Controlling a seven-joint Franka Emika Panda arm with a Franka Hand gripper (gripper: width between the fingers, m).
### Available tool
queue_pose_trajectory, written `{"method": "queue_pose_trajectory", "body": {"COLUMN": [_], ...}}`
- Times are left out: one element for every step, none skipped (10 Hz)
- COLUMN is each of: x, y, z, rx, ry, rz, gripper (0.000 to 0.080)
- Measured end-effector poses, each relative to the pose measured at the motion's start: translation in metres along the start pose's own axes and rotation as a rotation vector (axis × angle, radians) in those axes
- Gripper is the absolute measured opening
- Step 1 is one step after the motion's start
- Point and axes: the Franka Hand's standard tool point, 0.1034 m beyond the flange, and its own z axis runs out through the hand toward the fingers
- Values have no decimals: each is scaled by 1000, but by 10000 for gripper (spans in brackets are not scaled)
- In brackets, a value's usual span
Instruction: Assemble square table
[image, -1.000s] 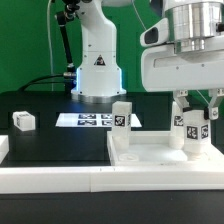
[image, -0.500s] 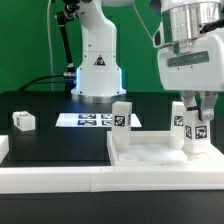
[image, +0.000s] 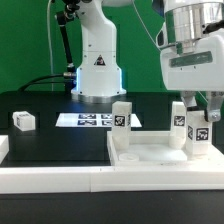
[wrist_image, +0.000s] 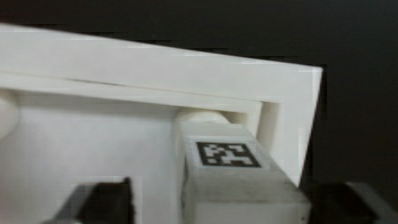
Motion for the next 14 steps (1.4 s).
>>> {"method": "queue_pose_trajectory", "body": {"x": [-2, -4, -5, -4, 0, 2, 2, 3, 3, 3, 4, 5, 7, 10], "y": [1, 0, -2, -3, -4, -4, -4, -4, -4, -4, -4, -4, -6, -7], "z": [0, 0, -1, -1, -1, -1, -1, -1, -1, -1, -1, -1, 1, 1], "rx": [-12, -23, -28, -27, -24, -24, -24, -25, -25, -26, -26, -33, -41, -47], "ry": [-6, -3, 5, 5, 7, 8, 7, 7, 7, 6, 5, 10, 16, 20], "rz": [-18, -153, -303, -402, -529, -597, -661, -718, -762, -854, -928, -1023, -1156, -1255], "gripper": [607, 607, 643, 643, 649, 649, 649, 649, 649, 649, 649, 649, 649, 649]}}
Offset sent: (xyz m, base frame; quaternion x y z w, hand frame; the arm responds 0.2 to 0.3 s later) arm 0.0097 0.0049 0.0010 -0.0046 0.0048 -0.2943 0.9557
